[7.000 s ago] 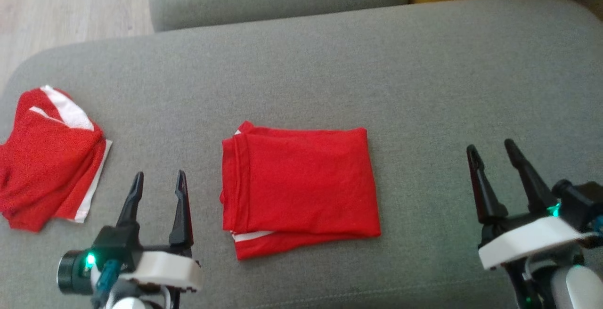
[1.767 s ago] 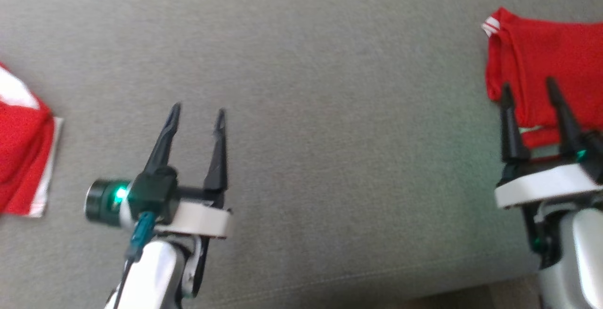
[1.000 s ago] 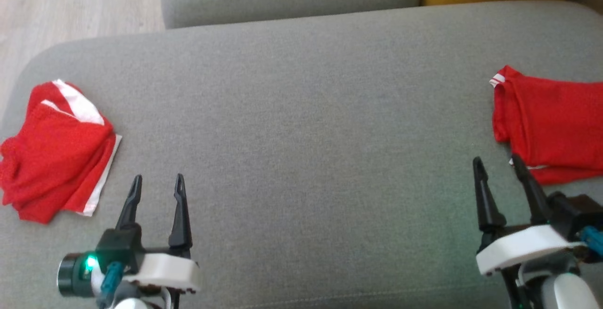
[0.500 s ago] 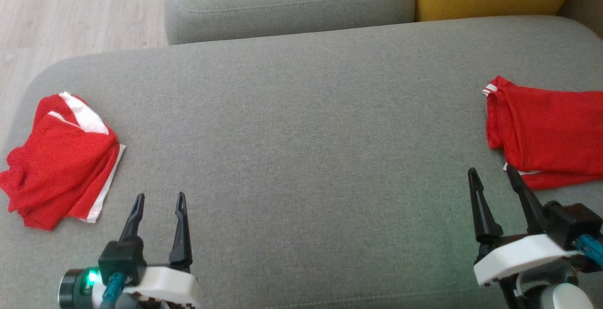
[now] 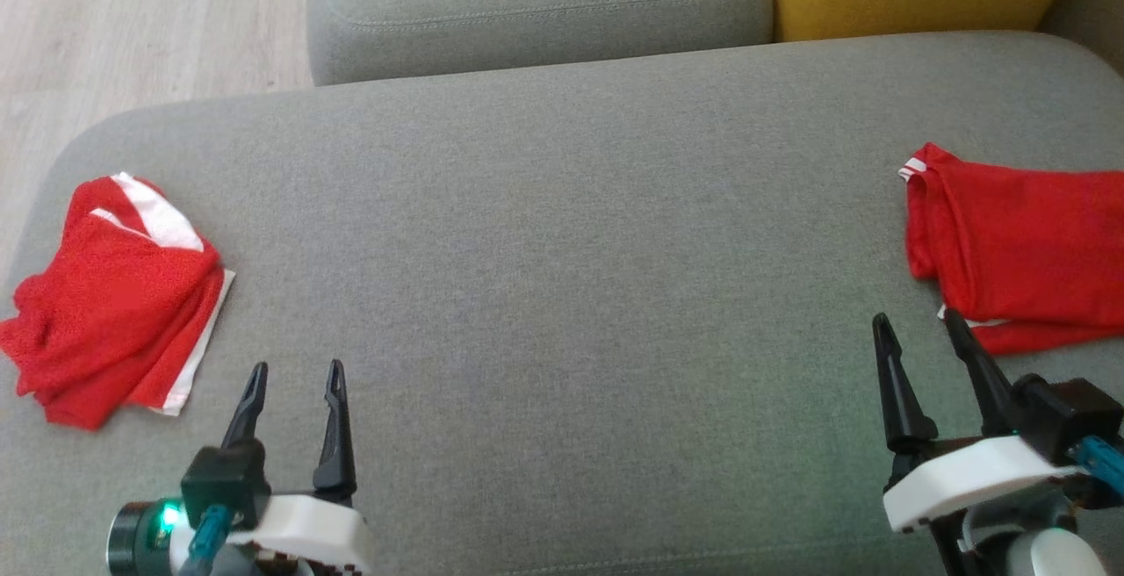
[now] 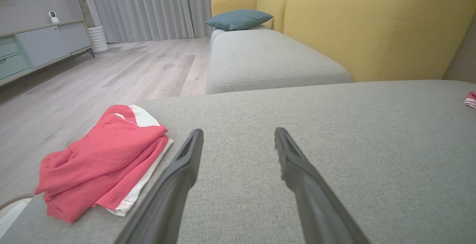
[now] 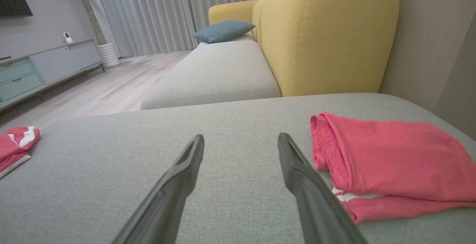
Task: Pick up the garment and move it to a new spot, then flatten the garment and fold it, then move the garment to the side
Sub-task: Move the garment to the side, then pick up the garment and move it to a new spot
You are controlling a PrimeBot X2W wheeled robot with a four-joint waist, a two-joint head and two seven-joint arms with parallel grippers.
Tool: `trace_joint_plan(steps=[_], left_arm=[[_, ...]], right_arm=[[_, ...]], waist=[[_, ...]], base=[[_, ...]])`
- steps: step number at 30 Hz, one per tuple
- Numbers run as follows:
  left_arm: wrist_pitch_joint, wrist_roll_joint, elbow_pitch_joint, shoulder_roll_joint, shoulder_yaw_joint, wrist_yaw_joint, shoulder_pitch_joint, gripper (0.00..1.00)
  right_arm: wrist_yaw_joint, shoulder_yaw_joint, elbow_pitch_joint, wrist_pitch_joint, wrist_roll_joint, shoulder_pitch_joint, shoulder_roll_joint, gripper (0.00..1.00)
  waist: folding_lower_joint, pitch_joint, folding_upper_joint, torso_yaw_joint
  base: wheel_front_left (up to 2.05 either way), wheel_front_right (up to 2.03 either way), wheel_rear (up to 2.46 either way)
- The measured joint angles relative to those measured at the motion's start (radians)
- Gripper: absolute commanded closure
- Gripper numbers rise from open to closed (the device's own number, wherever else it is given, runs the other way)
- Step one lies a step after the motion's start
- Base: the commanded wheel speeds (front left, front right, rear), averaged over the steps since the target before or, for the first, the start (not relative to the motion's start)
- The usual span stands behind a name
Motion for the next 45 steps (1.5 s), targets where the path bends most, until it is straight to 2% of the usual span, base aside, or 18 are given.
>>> trace_joint_plan(steps=[7, 13, 29, 34, 40, 45], left_arm=[[0.0, 0.0, 0.001, 0.0, -0.003, 0.0, -0.004, 0.0], [-0.01, 0.0, 0.004, 0.0, -0.005, -0.005, -0.034, 0.0], [-0.035, -0.008, 0.05, -0.009, 0.003, -0.034, -0.136, 0.0], [-0.036, -0.008, 0.057, -0.009, 0.018, -0.044, -0.141, 0.0], [-0.036, -0.006, 0.052, -0.022, 0.04, -0.059, -0.162, 0.0], [-0.037, 0.004, 0.063, -0.051, 0.064, -0.072, -0.249, 0.0]], right_arm=[[0.0, -0.005, -0.006, 0.003, 0.0, 0.0, 0.001, 0.0], [0.0, -0.002, -0.03, 0.012, 0.0, 0.0, 0.001, 0.0], [0.0, 0.022, -0.103, 0.045, -0.002, -0.004, 0.0, 0.0], [0.0, 0.027, -0.117, 0.058, -0.002, -0.005, 0.0, 0.0], [0.0, 0.028, -0.139, 0.071, -0.011, -0.01, -0.001, 0.0], [0.0, 0.026, -0.168, 0.096, -0.01, -0.059, -0.017, 0.0]], waist=[[0.0, 0.003, 0.0, 0.018], [0.0, 0.017, 0.0, 0.065], [0.0, 0.052, 0.0, 0.318], [0.0, 0.058, 0.0, 0.376], [0.0, 0.093, 0.0, 0.395], [0.0, 0.155, 0.0, 0.391]], base=[[0.0, 0.0, 0.0], [0.0, 0.0, 0.0], [0.0, 0.0, 0.0], [0.0, 0.0, 0.0], [0.0, 0.0, 0.0], [0.0, 0.0, 0.0]])
